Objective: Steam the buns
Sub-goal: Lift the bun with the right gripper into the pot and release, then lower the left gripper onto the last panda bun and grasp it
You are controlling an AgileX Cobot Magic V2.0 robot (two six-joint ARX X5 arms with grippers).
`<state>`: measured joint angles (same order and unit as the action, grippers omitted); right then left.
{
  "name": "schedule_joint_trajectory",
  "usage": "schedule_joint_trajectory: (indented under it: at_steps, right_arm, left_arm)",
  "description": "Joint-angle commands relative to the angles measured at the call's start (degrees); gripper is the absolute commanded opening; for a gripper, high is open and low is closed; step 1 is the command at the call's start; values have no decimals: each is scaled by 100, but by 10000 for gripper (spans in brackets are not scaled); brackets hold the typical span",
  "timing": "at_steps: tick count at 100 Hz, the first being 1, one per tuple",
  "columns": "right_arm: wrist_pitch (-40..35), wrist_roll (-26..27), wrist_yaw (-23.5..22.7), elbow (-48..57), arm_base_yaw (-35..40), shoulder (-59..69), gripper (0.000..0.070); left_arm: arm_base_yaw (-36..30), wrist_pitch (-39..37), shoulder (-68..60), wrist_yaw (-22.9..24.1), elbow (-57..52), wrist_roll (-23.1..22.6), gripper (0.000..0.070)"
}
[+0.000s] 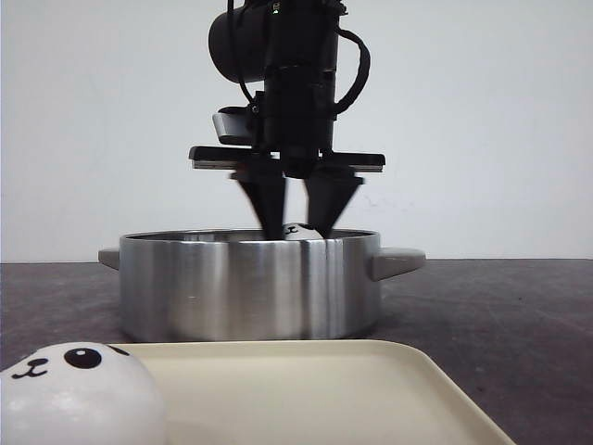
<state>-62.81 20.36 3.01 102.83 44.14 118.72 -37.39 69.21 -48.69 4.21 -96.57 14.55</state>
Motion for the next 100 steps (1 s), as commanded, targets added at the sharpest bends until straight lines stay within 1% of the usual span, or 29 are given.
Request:
schedule_joint_trajectory:
  at_steps: [1, 13, 31, 35, 38, 41, 43, 49, 52, 54, 61, 74, 86, 100]
  right_arm:
    - [-57, 28, 2, 111, 28, 129, 595]
    - [-181, 22, 2, 111, -46, 129, 595]
    - [-162, -61, 2, 114, -90, 52, 591]
    - [-142, -116, 4, 114, -103, -42, 572]
    - [-109, -144, 26, 114, -103, -133, 505]
    - [-57, -173, 72, 114, -98, -238, 396]
    - [-22, -188, 105, 114, -94, -323, 306]
    - [74, -238, 186, 114, -72, -645, 3]
    - [142, -289, 195, 114, -55, -822, 0]
    - [184, -295, 201, 114, -31, -955, 16]
    - [308, -326, 291, 114, 68, -1453, 15]
    - [466, -404, 645, 114, 422, -2538, 15]
    - [529, -479, 1010, 114, 964, -3521, 14]
    - [490, -492, 1700, 114, 1639, -4424, 13]
  left_arm:
    - [-39, -57, -37, 13, -98, -33, 673]
    - [-39, -61, -37, 13, -98, -33, 673]
    - [-39, -7, -37, 13, -98, -33, 673]
    - [-39, 42, -37, 13, -96, -33, 673]
    - [-39, 74, -37, 13, -85, -31, 673]
    - [-39, 107, -37, 11, -63, -17, 673]
    - [-39, 129, -37, 11, -46, -7, 673]
    - [-39, 201, -37, 11, 31, 24, 673]
    - [-39, 232, -37, 11, 92, 57, 673]
    - [-39, 247, -37, 11, 144, 90, 673]
    - [-39, 293, -35, 9, 385, 258, 673]
    - [-42, 267, -35, -76, 1023, 625, 673]
    - [-55, 37, -37, -507, 1832, 837, 673]
    - [-197, -507, -37, -1027, 3001, 1252, 673]
